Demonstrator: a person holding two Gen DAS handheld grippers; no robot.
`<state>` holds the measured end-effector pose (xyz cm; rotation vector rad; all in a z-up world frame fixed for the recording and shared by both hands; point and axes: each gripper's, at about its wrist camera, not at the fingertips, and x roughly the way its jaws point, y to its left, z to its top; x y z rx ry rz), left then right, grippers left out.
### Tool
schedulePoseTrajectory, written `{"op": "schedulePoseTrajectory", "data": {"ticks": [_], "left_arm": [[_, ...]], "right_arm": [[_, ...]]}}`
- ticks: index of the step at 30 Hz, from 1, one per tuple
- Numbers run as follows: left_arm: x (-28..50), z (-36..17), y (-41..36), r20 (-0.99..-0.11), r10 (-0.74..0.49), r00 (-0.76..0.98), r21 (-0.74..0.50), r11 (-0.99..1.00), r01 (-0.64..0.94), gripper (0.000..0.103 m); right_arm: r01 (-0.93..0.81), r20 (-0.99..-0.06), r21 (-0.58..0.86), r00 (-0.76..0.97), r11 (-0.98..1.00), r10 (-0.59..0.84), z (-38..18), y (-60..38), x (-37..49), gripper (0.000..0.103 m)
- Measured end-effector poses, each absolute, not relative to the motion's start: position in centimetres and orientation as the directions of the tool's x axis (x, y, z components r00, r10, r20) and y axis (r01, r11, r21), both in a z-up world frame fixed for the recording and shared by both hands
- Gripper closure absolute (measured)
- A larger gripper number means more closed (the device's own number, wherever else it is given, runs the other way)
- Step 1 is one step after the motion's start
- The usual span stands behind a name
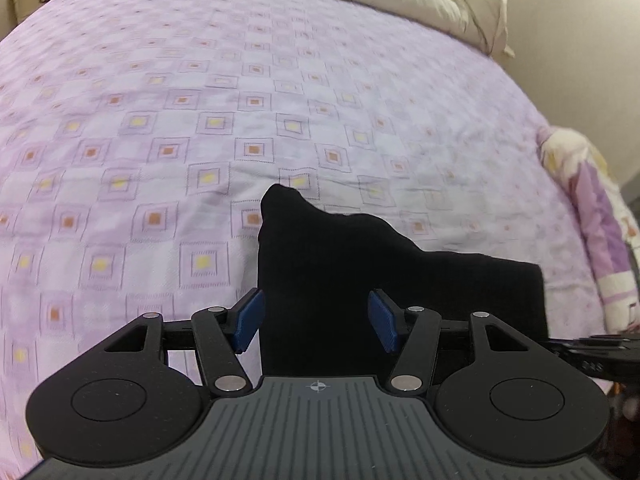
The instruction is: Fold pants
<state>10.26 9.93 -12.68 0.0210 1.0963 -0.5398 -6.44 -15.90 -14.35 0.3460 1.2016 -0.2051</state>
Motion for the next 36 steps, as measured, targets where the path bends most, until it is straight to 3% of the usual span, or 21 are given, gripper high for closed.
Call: {"op": "schedulePoseTrajectory", "data": {"ticks": [12, 19, 24, 29, 36], "left_arm": [[17.0, -16.7, 6.8, -0.909, -0.226, 0.35, -0.054, 0.896, 0.44, 0.045], [18.1, -18.0, 6.7, -0.919, -0.198, 0.341, -0.03, 0.898, 0.439, 0.019], [17.4, -17.1, 7.5, -0.911, -0.207, 0.357, -0.037, 0.903, 0.428, 0.02], [15.3, -12.7, 8.2, -0.86, -0.233, 0.454, -0.015, 0.9, 0.435, 0.025], [9.7, -12.5, 8.1, -0.885, -0.269, 0.38, -0.043, 0.859, 0.51, 0.025]], "right_arm": [[0.337, -0.962, 0.076, 0.272, 0.938, -0.019, -16.5, -14.7, -4.8, 0.082], [0.356, -0.967, 0.088, 0.256, 0.93, -0.006, -17.0, -15.1, -4.6, 0.079], [0.352, -0.968, 0.098, 0.252, 0.931, 0.006, -17.4, -15.3, -4.3, 0.077], [0.33, -0.97, 0.096, 0.243, 0.939, 0.014, -17.3, -15.4, -4.0, 0.075], [0.326, -0.97, 0.102, 0.244, 0.94, 0.021, -17.5, -15.4, -3.8, 0.075]]}}
